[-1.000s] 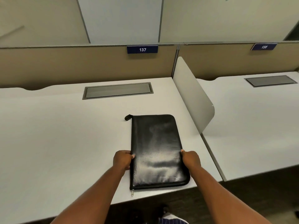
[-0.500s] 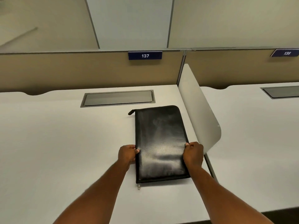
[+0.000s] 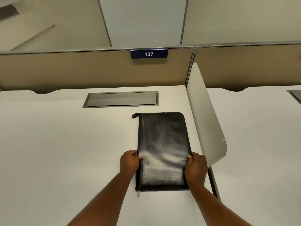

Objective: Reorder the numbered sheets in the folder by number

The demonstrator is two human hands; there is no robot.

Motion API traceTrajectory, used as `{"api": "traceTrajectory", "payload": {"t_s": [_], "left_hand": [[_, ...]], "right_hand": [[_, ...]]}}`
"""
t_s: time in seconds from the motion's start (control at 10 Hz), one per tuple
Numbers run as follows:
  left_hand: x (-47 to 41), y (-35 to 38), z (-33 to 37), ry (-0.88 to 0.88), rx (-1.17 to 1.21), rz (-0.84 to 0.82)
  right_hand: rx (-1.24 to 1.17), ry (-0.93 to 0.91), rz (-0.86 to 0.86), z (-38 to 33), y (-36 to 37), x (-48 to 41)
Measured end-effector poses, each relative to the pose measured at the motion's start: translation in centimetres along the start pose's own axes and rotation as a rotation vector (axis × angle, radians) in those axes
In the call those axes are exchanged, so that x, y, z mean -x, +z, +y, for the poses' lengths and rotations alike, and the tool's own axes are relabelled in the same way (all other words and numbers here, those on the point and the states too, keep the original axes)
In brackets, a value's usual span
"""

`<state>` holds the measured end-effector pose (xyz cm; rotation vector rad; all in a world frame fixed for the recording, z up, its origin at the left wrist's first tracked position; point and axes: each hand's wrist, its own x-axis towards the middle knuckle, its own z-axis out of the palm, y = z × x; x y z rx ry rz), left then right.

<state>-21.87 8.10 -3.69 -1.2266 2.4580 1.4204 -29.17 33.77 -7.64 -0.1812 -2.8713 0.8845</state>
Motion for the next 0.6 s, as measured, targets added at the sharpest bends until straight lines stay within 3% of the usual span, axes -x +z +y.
{"api": "traceTrajectory", "payload": {"t_s": [0.1, 0.3, 0.6], "left_hand": [[2.1, 0.7, -0.1, 0.179, -0.198, 0.106], [3.2, 0.8, -3.0, 0.349, -0.597, 0.122], [2.7, -3.4, -5.3, 0.534, -0.732, 0.111]], "right_hand": [[0.043, -0.123, 0.057, 0.4, 0.2, 0.4], [0.081, -0.205, -0.004, 0.1, -0.2, 0.8], [0.223, -0.457, -0.272, -2.7, -1.2, 1.5]]}}
